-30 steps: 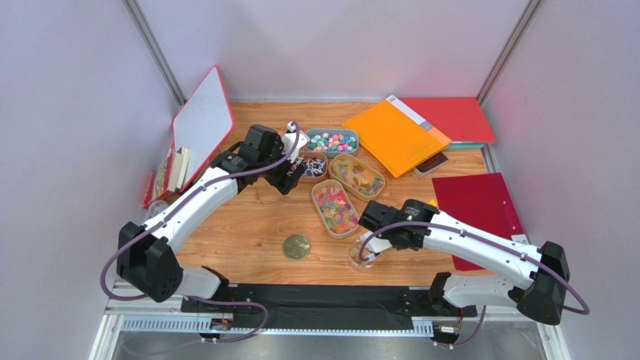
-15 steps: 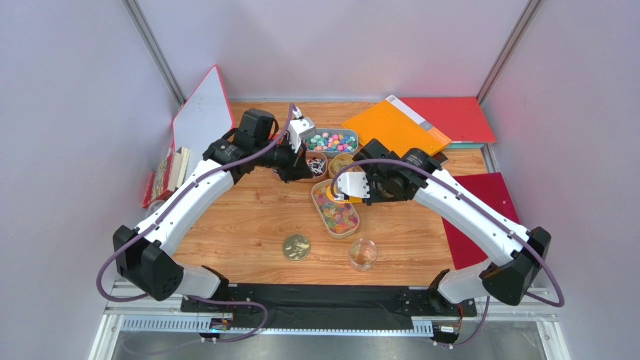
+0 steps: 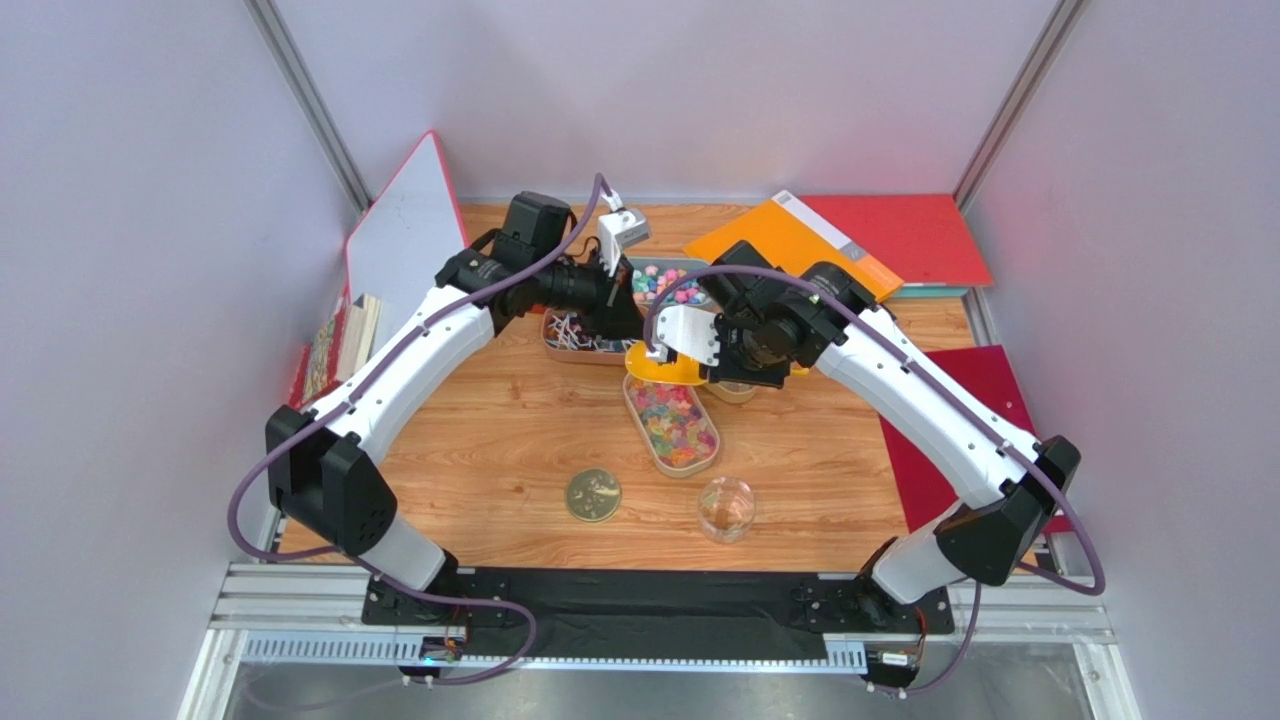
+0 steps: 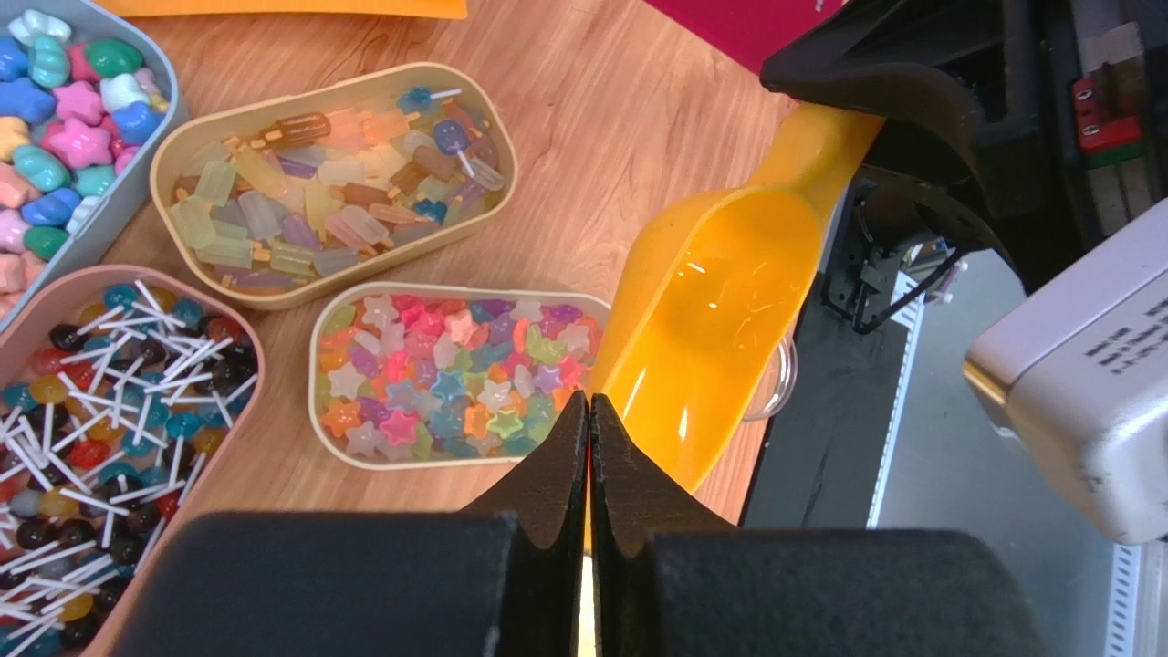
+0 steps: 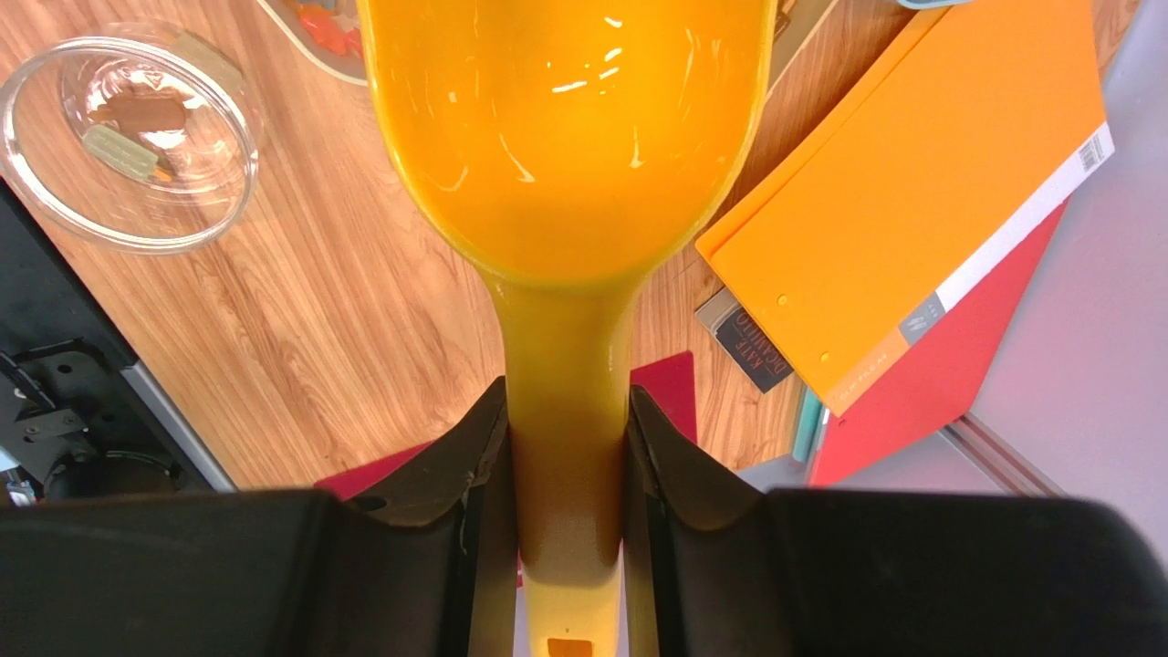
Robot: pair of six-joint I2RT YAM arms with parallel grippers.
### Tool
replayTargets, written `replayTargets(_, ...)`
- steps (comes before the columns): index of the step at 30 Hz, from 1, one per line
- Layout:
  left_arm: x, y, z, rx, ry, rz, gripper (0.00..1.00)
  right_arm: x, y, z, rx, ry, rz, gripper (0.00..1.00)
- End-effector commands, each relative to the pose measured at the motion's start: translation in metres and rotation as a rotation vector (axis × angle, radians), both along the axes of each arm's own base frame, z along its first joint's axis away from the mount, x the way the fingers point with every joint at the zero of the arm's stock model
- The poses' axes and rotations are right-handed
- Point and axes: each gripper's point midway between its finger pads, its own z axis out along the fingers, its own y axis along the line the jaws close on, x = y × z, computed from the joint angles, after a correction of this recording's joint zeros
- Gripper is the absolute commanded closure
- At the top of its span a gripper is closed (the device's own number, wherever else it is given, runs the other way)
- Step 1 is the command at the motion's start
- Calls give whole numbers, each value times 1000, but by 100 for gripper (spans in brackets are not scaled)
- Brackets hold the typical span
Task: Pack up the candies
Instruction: Adjust the spatula.
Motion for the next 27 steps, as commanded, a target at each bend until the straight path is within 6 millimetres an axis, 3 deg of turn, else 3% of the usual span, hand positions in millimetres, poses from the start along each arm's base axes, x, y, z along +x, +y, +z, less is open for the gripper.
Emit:
replayTargets(1, -5, -6, 0, -27, 29, -20, 100, -19, -9, 14, 27, 64, -71, 100)
replayTargets(6, -1, -8, -10, -7, 33, -10, 100, -15, -1, 22, 72, 54, -98, 100)
replayTargets(14, 3, -11, -31, 25, 58, -2, 100, -1, 19, 73, 275, -48, -130, 100)
replayTargets(19, 8, -15, -31, 30, 44, 5, 100, -3, 27, 84, 367, -27, -142, 100)
replayTargets(22, 27, -2, -23, 97, -49, 94, 100, -5, 16, 77, 372, -2, -199, 100)
replayTargets(24, 46, 24, -23, 178, -147, 202, 100, -6, 8, 75, 407, 24, -268, 100)
replayTargets(26, 58, 46, -34, 247, -237, 243, 100, -5, -8, 76, 448, 50, -359, 100)
replayTargets(27, 49, 56, -54, 289, -233, 225, 100, -5, -16, 66, 428, 69, -386, 100)
